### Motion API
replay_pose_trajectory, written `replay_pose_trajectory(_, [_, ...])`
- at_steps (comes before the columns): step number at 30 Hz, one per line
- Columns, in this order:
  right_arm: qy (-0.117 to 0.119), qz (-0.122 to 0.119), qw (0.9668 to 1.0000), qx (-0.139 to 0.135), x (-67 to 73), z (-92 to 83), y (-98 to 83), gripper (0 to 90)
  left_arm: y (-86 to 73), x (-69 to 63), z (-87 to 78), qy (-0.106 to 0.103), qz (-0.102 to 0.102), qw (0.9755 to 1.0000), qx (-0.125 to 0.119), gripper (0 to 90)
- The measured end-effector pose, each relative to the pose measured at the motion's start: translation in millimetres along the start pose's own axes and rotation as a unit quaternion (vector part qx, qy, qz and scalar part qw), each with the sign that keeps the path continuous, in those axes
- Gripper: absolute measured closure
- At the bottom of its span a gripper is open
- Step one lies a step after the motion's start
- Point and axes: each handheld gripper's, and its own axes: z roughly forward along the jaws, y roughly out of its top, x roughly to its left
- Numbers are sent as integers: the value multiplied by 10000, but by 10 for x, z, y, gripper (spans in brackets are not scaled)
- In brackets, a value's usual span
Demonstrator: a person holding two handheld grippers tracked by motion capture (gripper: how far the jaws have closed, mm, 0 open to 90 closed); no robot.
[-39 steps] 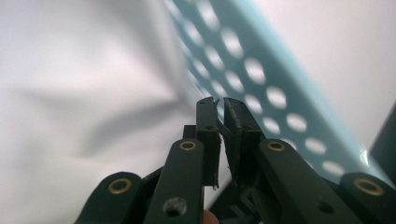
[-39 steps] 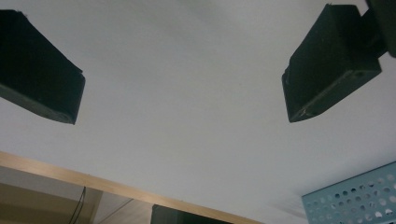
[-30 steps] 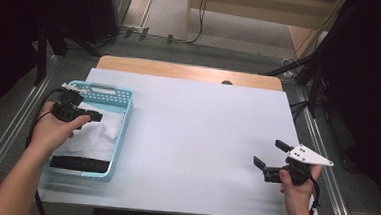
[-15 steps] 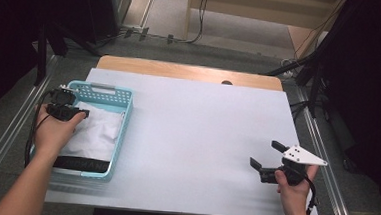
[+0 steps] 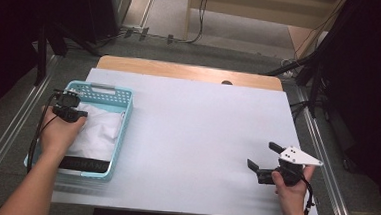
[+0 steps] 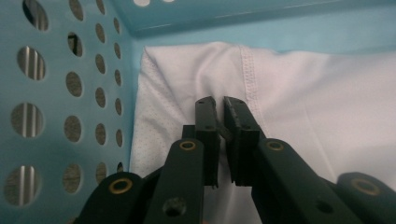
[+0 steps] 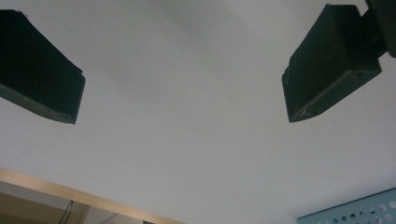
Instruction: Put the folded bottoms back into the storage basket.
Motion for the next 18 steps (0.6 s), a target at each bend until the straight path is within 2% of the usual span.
replay_pose_trajectory(3, [19, -4, 10000, 16, 9, 5, -5, 0, -1, 27, -29, -85, -81, 9999, -20, 873])
replay_pose_trajectory(5, [15, -3, 10000, 13, 8, 6, -2, 0, 6, 19, -80, -64, -22, 9999, -135, 875])
replay_pose_trajectory(8, [8, -5, 10000, 4, 3, 11, -3, 0, 34, -11, -184, 111, 130, 9988, -456, 875])
replay_pose_trajectory(12, [-1, -15, 10000, 8, 8, 16, -6, 0, 60, -14, -239, 371, 347, 9963, -698, 874])
replay_pose_trajectory(15, [-4, -4, 10000, 6, 17, 10, -5, 0, 59, 9, -235, 571, 404, 9947, -747, 874])
replay_pose_trajectory(18, [-25, 10, 10000, 6, 8, 7, -10, 0, 47, -10, -197, 720, 495, 9940, -656, 869])
